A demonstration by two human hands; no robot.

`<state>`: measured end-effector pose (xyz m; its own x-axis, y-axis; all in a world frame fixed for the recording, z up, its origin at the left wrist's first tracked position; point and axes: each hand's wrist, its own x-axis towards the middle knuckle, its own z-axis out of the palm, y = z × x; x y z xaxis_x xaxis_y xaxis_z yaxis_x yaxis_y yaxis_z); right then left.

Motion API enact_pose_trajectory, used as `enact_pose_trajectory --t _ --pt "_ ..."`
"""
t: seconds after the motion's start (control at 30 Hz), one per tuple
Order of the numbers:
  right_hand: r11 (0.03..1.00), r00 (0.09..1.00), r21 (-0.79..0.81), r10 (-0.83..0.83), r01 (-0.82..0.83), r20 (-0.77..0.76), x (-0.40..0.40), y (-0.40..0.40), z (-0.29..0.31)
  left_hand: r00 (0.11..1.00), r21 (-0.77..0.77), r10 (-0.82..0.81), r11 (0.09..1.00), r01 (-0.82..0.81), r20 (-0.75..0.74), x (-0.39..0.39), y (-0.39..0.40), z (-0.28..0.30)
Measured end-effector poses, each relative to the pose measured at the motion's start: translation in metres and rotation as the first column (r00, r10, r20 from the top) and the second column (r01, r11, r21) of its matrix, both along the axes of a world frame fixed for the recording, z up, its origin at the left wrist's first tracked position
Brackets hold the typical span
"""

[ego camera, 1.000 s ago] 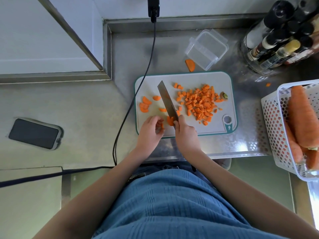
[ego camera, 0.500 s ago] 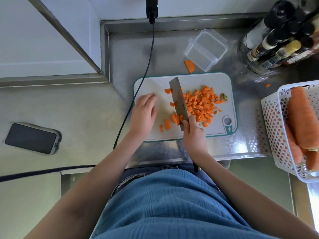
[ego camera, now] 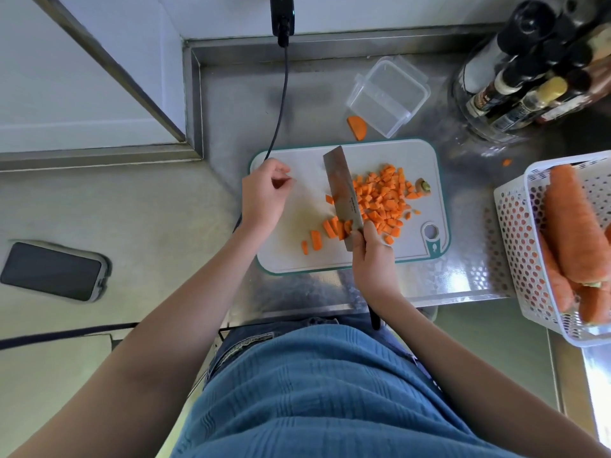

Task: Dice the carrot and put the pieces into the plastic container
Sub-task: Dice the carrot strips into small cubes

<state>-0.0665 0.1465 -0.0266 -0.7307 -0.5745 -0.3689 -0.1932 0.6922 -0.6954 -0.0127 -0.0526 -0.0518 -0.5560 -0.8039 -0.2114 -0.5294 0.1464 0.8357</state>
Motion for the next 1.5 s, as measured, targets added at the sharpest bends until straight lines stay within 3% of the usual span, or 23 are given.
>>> enact_pose_trajectory --t 0.1,0.2,0.27,0.43,0.8,0.97,1.07,1.13,1.23,1.27,1.4,1.5 --pt "0.998 0.998 0.035 0.054 -0.054 0.011 -0.002 0.001 -0.002 0.991 -0.151 -0.111 0.981 0.12 0.071 0.013 0.002 -0.006" --pt "0.989 0.992 0.087 0.123 -0.123 0.006 -0.001 0.002 -0.006 0.973 -0.462 -0.194 0.856 0.232 0.128 0.023 0.016 -0.005" --pt "0.982 0.988 0.115 0.152 -0.152 0.002 0.0 0.0 -0.007 0.966 -0.549 -0.232 0.796 0.254 0.111 0.03 0.029 -0.006" --pt "0.972 0.985 0.162 0.173 -0.168 -0.016 0.001 -0.003 -0.009 0.918 -0.503 -0.374 0.772 0.388 0.134 0.044 0.056 -0.011" --pt "0.914 0.965 0.346 0.253 -0.214 -0.07 0.008 -0.012 -0.011 0.89 -0.399 -0.415 0.796 0.455 0.187 0.05 0.064 -0.012" --pt "0.98 0.983 0.152 0.106 -0.129 0.152 -0.018 -0.012 -0.005 0.846 -0.244 -0.496 0.811 0.532 0.195 0.048 0.071 -0.011" --pt "0.999 0.968 0.052 -0.007 -0.006 0.252 -0.019 -0.011 0.001 0.893 -0.315 -0.425 0.836 0.45 0.149 0.049 0.07 -0.008" --pt "0.997 0.935 -0.016 -0.071 0.081 0.348 -0.015 -0.011 0.005 0.878 -0.468 -0.461 0.752 0.464 0.128 0.049 0.072 -0.002" --pt "0.993 0.904 -0.072 -0.056 0.095 0.424 -0.012 -0.011 0.013 0.678 -0.588 -0.698 0.454 0.669 0.232 0.047 0.077 0.002" --pt "0.989 0.884 -0.082 -0.069 0.12 0.463 -0.011 -0.011 0.015 0.642 -0.583 -0.723 0.414 0.699 0.256 0.047 0.077 -0.001" --pt "0.949 0.758 -0.066 -0.202 0.307 0.62 -0.012 -0.009 0.022 0.65 -0.527 -0.699 0.447 0.723 0.298 0.052 0.071 -0.015" --pt "0.96 0.795 -0.041 -0.205 0.277 0.571 -0.019 -0.007 0.022 0.658 -0.539 -0.674 0.436 0.72 0.335 0.057 0.065 -0.017"
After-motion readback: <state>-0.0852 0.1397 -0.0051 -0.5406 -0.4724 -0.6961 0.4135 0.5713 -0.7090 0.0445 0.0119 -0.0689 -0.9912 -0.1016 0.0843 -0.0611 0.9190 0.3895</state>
